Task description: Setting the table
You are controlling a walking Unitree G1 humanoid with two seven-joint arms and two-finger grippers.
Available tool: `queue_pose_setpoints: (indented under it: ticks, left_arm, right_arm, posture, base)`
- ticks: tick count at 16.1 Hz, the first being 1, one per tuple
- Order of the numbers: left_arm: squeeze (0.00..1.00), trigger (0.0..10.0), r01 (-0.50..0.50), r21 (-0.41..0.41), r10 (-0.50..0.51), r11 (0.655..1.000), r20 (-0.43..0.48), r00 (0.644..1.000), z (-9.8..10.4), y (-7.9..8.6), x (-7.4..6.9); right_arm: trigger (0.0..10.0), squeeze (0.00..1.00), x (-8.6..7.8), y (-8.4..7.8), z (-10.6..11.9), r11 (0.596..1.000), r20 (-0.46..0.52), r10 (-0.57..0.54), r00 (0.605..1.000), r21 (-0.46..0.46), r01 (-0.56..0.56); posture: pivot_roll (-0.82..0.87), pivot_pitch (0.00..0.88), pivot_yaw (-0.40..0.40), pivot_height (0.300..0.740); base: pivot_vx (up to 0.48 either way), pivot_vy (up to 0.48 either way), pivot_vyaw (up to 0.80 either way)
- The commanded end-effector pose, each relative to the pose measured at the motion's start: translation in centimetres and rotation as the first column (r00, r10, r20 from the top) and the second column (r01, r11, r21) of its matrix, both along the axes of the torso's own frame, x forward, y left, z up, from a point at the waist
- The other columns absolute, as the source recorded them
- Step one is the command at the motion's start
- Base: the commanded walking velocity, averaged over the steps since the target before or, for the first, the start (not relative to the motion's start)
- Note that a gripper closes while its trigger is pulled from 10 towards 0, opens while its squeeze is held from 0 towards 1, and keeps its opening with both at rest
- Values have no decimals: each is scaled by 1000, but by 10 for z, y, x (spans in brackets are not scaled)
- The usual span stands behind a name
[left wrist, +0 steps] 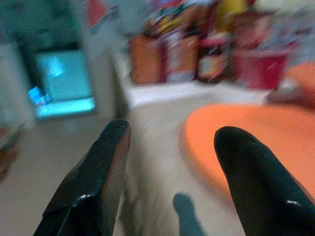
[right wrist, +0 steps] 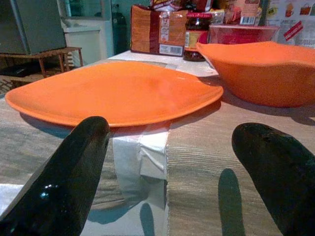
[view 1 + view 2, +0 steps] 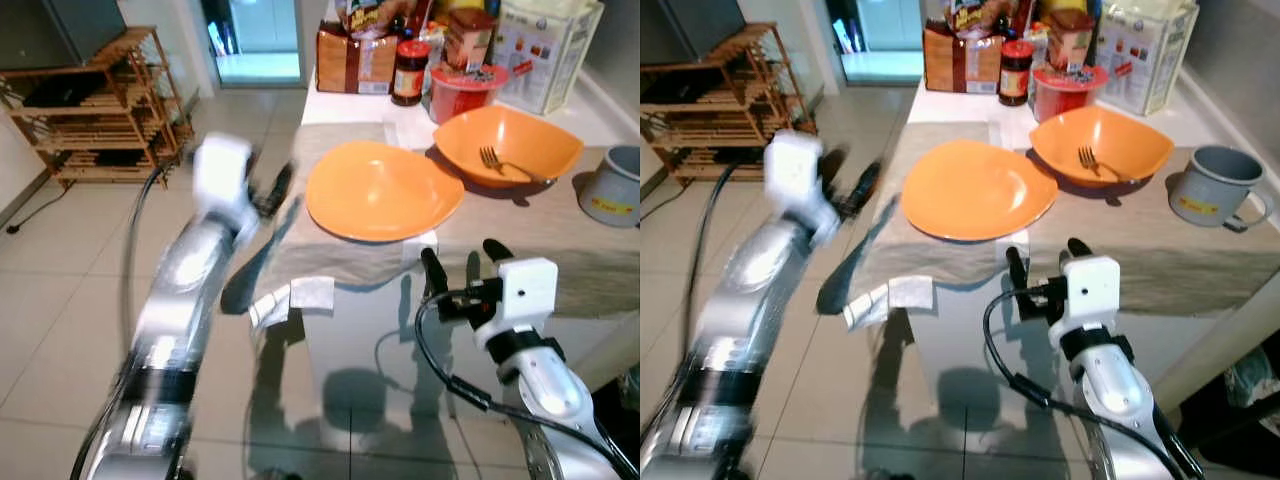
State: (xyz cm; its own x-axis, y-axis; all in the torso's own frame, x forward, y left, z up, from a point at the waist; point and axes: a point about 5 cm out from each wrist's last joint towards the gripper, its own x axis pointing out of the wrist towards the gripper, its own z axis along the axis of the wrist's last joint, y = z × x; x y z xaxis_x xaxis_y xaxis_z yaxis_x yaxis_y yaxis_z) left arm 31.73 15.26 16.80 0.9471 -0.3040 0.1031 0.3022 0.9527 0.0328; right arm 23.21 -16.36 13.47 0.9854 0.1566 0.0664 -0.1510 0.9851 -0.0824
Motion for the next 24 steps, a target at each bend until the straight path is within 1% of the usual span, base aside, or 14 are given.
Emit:
queue_pose_setpoints:
  ticks: [1,2,3,4,5,6,7,9,11,14,15,17,21,24]
  left_arm:
    - [0,10000,-67,7,67,998,4,998,0,13,-7]
    - [0,10000,-120,50,121,991,-21,992,-20,27,-28]
    - [0,10000,-169,81,175,982,-87,981,-47,42,-54]
    - [0,10000,-184,87,193,979,-109,975,-54,45,-63]
    - [0,10000,-195,77,204,978,-132,970,-58,45,-72]
    - [0,10000,-199,49,204,979,-133,970,-57,40,-72]
    - [0,10000,-180,41,184,983,-106,977,-51,31,-67]
    - [0,10000,-172,32,175,985,-86,981,-46,23,-60]
    - [0,10000,-169,20,170,985,-93,981,-48,18,-55]
    - [0,10000,-165,13,166,986,-107,980,-47,15,-51]
    - [0,10000,-169,5,169,986,-115,979,-47,15,-48]
    - [0,10000,-163,19,164,987,-83,983,-41,14,-40]
    - [0,10000,-159,11,159,987,-94,983,-43,12,-39]
    - [0,10000,-194,12,194,981,-89,977,-42,15,-35]
  right_arm:
    - [10000,0,2,2,-1,1000,9,-4,1000,-3,4]
    - [10000,0,3,3,-4,1000,19,-10,1000,-4,10]
    - [10000,0,0,2,-9,1000,24,-24,999,-14,25]
    - [10000,0,-1,1,-11,999,24,-32,999,-17,33]
    - [10000,0,-1,-3,-12,998,29,-54,998,-15,55]
    - [10000,0,0,-7,-11,997,41,-80,996,-9,81]
    - [10000,0,1,-9,-10,995,56,-96,994,-2,96]
    - [10000,0,3,-12,-10,995,71,-102,992,-6,103]
    - [10000,0,4,-13,-10,994,75,-109,991,-20,110]
    - [10000,0,5,-12,-15,995,61,-97,993,-27,99]
    - [10000,0,5,-12,-18,995,52,-87,995,-32,89]
    - [10000,0,7,-13,-21,995,53,-83,995,-43,86]
    - [10000,0,8,-13,-22,996,58,-68,996,-50,71]
    - [10000,0,7,-14,-23,996,59,-60,996,-57,64]
  posture:
    - [-164,0,114,735]
    - [-152,0,108,735]
    - [-148,0,105,735]
    - [-147,0,103,735]
    - [-143,0,97,735]
    - [-141,0,92,735]
    - [-142,0,89,735]
    - [-148,0,89,735]
    - [-161,0,90,735]
    - [-167,0,90,735]
    - [-168,0,88,735]
    - [-166,0,84,735]
    - [-167,0,79,735]
    - [-167,0,78,735]
  base:
    - [0,0,0]
    - [0,0,0]
    - [0,0,0]
    - [0,0,0]
    - [0,0,0]
    - [0,0,0]
    - [0,0,0]
    - [0,0,0]
    - [0,0,0]
    - [0,0,0]
    - [0,-472,0]
    - [0,-472,0]
    - [0,-472,0]
    - [0,-102,0]
